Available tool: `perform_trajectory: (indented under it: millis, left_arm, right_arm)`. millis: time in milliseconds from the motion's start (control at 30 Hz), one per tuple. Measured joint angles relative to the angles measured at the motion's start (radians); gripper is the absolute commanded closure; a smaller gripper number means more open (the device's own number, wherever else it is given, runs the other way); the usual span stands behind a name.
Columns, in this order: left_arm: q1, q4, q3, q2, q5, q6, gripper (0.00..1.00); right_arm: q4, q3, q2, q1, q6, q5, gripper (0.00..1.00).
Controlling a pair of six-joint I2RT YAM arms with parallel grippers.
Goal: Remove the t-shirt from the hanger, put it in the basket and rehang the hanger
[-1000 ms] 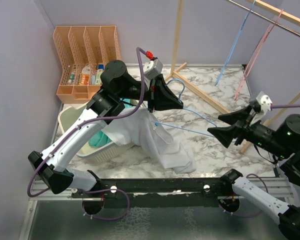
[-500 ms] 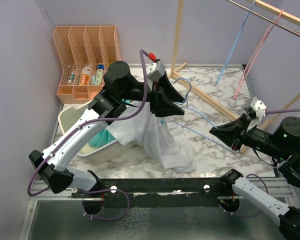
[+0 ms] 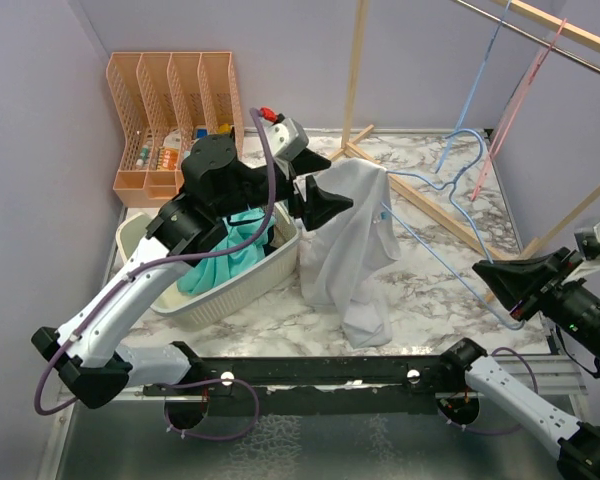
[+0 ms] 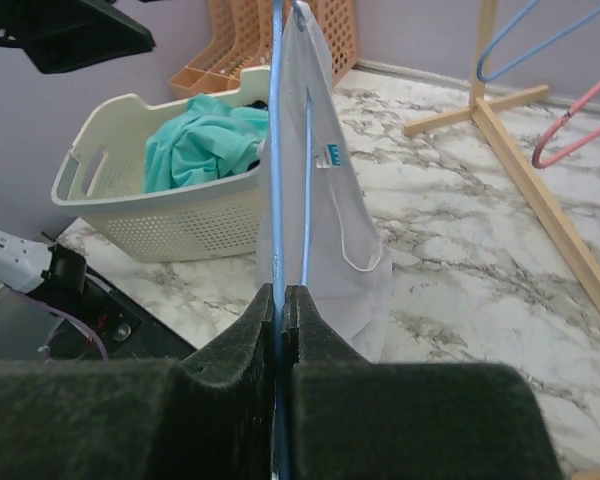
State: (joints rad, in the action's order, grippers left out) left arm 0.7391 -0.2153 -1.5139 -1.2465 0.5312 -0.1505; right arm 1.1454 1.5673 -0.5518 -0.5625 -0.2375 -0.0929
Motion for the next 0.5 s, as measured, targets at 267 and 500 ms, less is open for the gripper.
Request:
perform_trajectory:
  millis: [267, 500]
  left_arm:
    - [0.0, 0.014, 0.11, 0.084, -0.119, 0.005, 0.06]
    - [0.0, -0.027, 0.19, 0.107, -0.158, 0.013, 0.06]
  right_arm:
    - [0.072, -0.08, -0.132, 0.001, -0.053, -0.014, 0.99]
    - [0.154, -0.079, -0.283, 0.001, -0.074, -0.027, 0.99]
